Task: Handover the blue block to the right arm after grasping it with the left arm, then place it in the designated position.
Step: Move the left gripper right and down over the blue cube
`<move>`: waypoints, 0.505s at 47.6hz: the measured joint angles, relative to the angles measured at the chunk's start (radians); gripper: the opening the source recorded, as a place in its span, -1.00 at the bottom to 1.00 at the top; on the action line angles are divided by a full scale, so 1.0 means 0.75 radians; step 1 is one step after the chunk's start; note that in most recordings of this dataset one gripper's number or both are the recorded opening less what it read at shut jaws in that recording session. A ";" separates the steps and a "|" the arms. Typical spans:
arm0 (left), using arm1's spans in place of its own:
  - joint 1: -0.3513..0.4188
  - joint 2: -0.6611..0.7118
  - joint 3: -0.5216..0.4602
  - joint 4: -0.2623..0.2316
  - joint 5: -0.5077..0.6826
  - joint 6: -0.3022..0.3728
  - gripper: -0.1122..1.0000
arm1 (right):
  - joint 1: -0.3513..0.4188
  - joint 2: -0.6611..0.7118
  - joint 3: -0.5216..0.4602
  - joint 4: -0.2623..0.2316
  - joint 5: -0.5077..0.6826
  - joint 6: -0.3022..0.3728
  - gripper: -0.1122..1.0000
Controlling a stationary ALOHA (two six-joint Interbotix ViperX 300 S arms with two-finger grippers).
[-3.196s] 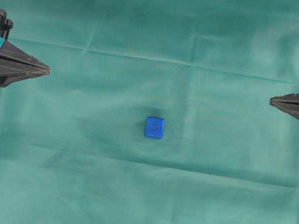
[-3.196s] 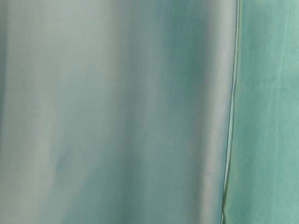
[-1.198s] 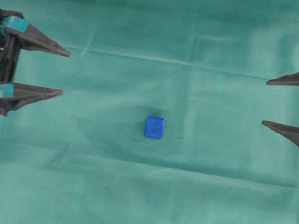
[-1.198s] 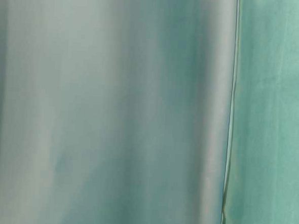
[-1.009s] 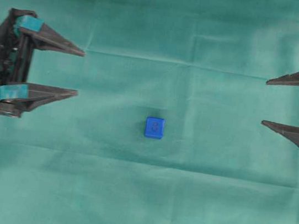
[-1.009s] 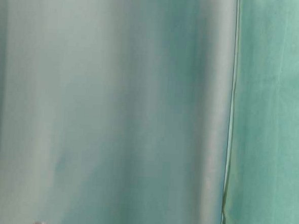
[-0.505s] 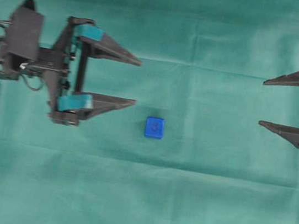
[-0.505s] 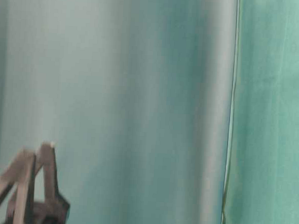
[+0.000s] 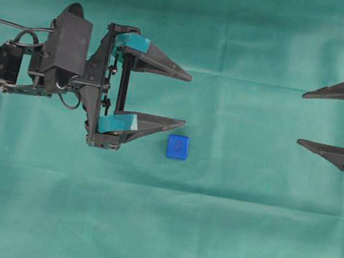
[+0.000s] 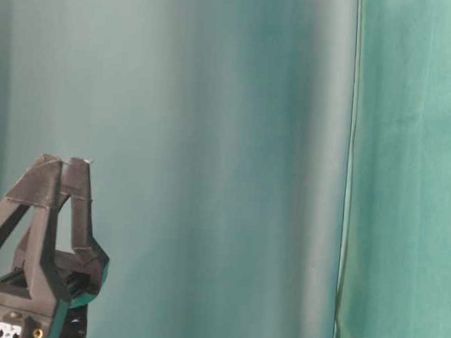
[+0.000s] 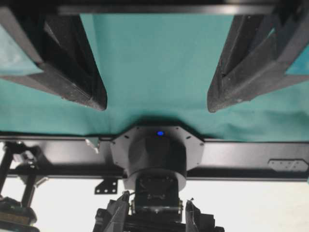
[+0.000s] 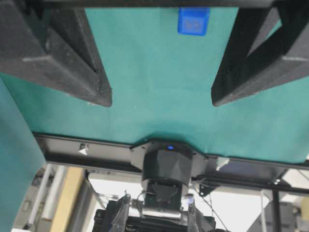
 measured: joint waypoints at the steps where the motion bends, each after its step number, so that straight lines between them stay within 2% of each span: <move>1: 0.000 0.000 0.000 0.000 0.008 -0.002 1.00 | 0.002 0.002 0.000 0.000 0.000 0.002 0.90; 10: 0.000 0.000 -0.041 0.000 0.168 -0.018 0.99 | 0.002 0.000 0.000 0.000 0.002 0.000 0.90; 24: -0.002 0.045 -0.196 0.000 0.560 -0.022 0.99 | 0.000 0.006 0.000 0.000 0.002 0.000 0.90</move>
